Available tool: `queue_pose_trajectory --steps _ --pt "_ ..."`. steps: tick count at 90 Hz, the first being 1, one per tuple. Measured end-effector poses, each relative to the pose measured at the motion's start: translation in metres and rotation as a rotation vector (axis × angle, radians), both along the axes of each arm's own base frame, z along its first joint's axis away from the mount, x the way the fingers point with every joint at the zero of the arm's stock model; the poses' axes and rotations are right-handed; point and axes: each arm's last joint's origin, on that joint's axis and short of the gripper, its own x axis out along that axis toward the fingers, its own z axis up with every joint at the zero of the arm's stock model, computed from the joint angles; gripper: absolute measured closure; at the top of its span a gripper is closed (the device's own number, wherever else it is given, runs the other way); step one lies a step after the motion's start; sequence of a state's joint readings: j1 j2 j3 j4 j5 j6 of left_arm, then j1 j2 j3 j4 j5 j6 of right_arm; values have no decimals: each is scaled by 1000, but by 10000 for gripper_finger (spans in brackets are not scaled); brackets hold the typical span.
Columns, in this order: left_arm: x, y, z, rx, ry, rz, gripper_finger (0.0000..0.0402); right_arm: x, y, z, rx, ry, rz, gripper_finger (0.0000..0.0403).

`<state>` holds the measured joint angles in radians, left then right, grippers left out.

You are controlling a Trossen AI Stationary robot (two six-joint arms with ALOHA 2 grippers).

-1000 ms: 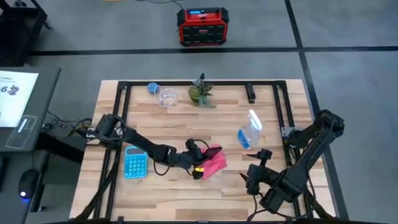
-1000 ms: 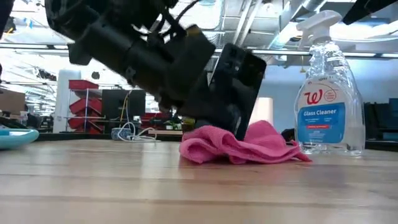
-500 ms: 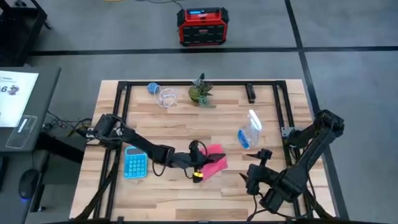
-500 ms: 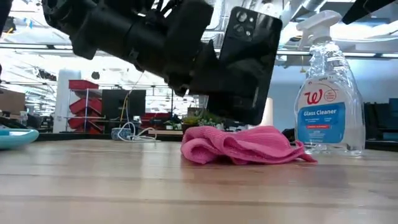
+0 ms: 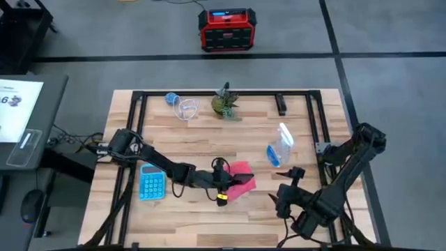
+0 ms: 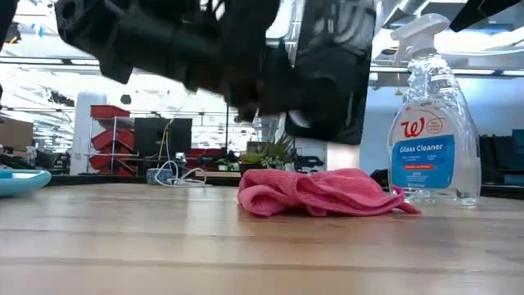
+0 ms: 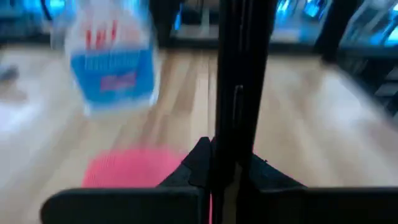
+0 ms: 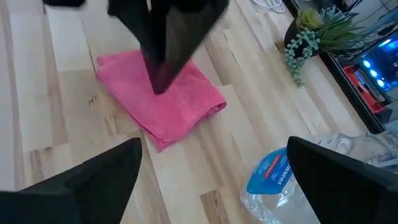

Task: Apply microfiber cloth
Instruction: Wipe the back of the cellphone with a microfiber cloth

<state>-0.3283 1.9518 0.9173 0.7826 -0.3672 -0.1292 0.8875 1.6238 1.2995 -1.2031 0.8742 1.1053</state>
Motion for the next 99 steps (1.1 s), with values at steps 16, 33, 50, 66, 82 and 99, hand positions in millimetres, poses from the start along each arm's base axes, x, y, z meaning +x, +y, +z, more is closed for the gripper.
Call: queue_pose_trajectory --steps 16,33,50,66,82,99 --pt "-1 5 -21 6 122 23 393 0 0 0 -4 3 4 17" --pt "-3 8 -26 -3 168 42 393 0 0 0 -4 4 5 17" --pt "0 6 -16 -43 102 68 393 1 2 -2 -34 -53 26 17" --pt "-4 10 1 -179 64 168 393 12 2 -19 -53 -145 47 17" --pt "-24 28 16 -393 1 294 393 38 -20 -56 11 -45 49 17" --pt "-68 54 -3 -520 16 386 393 72 -49 -79 104 -20 215 23"
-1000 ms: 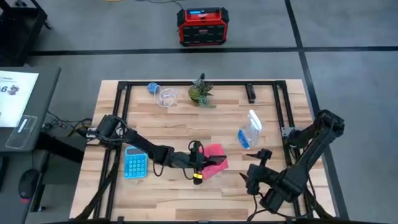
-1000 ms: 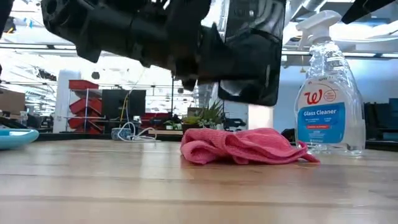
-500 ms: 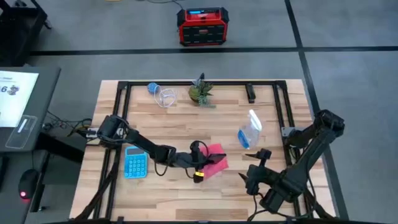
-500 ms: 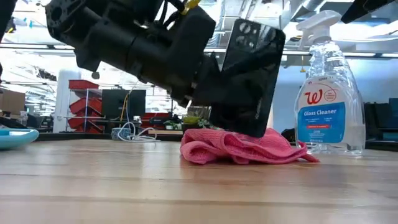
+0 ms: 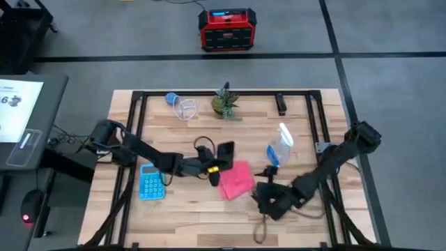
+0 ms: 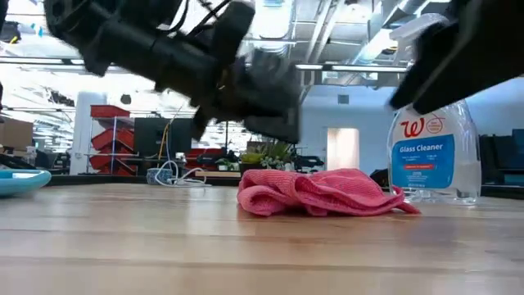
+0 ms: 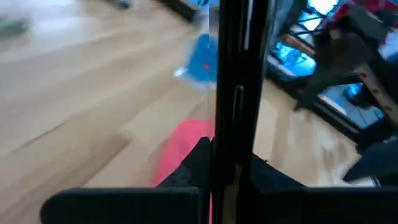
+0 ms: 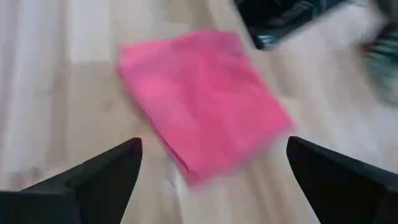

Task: Apply microfiber cloth
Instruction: Wipe the back of the cellphone with a microfiber cloth

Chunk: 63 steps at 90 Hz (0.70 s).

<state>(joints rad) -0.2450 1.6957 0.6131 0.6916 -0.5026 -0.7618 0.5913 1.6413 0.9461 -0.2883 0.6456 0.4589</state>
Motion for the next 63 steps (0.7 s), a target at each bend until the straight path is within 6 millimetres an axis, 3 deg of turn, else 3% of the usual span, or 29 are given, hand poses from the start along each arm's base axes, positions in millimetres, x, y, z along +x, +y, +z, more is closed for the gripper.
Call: queue_pose_trajectory --steps 20,30,46,63 --pt "-34 6 -17 -141 -107 4 393 34 -46 -12 101 -76 143 46" --pt "-34 3 -16 -155 -114 -7 393 47 -65 -30 125 -38 174 69" --pt "-31 2 -13 -156 -130 -8 393 63 -78 -68 126 39 209 107" --pt "-30 2 -11 -168 -150 -7 393 75 -85 -81 144 44 157 161"
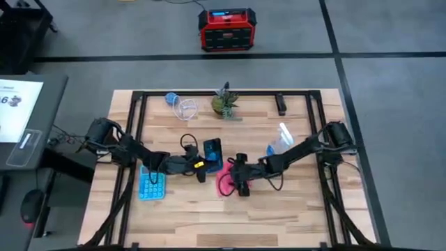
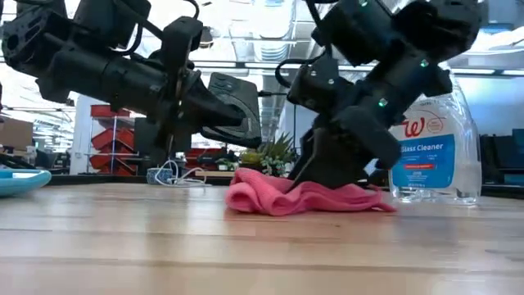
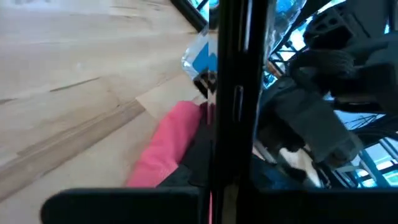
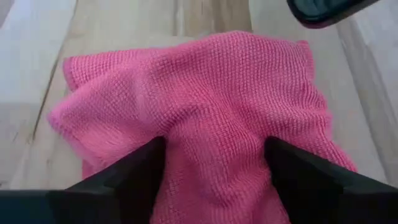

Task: Apply microfiber cloth
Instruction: Wipe the back of the cellphone with a microfiber cloth

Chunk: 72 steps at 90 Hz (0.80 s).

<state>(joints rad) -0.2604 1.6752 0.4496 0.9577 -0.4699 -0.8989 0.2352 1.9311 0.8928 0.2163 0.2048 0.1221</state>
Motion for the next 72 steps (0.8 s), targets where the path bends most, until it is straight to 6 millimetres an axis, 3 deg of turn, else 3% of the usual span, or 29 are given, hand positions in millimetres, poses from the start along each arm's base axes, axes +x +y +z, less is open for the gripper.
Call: queue_pose_trajectory --steps 12,23,27,42,50,64,72 --pt "0 0 0 -6 -4 1 393 -2 1 2 13 3 -31 253" --pt "0 0 1 -10 -9 9 393 -9 9 14 -19 0 -37 364" --pt "0 0 1 -11 -11 17 393 -13 14 19 -41 -8 -34 385" --pt "1 -2 2 7 -13 49 393 -21 37 59 -93 -166 18 391" --pt "7 -5 9 30 -32 35 393 -22 47 70 -172 -223 55 397" --pt "17 -9 20 78 -59 11 393 -4 55 95 -327 -304 112 399" --pt "21 -11 24 93 -68 -5 393 8 58 98 -445 -295 132 399"
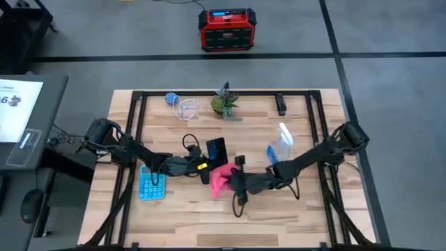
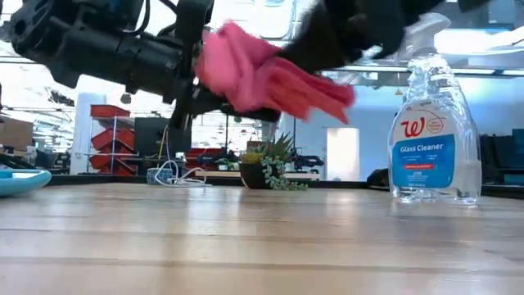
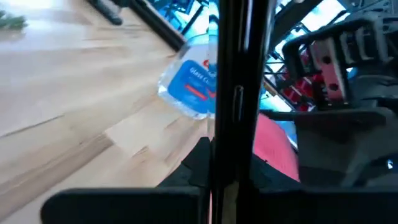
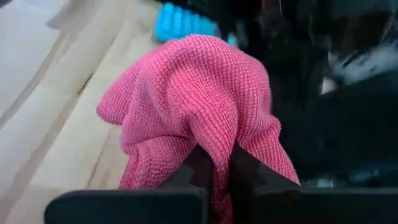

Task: Apply microfiber cloth
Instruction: Wipe the back of the cellphone with a microfiber cloth

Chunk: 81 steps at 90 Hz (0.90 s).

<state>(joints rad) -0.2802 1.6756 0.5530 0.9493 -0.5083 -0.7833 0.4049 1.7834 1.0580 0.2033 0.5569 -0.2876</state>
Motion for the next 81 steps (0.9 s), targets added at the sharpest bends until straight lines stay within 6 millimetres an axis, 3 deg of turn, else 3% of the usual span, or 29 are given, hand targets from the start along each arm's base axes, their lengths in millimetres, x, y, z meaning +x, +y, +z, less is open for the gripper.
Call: queue_pose_trajectory --steps 14,34,58,81 --pt "1 -1 0 -2 1 -18 393 18 -3 3 -130 66 -11 400" --pt "-1 -5 -2 -5 22 -29 393 19 -20 -8 -159 172 -110 401" --pt "-4 -13 -5 -10 50 -53 393 11 -24 -14 -153 260 -166 401" --pt "-4 -18 -2 -39 33 -120 393 -16 -26 -27 -207 437 -306 401"
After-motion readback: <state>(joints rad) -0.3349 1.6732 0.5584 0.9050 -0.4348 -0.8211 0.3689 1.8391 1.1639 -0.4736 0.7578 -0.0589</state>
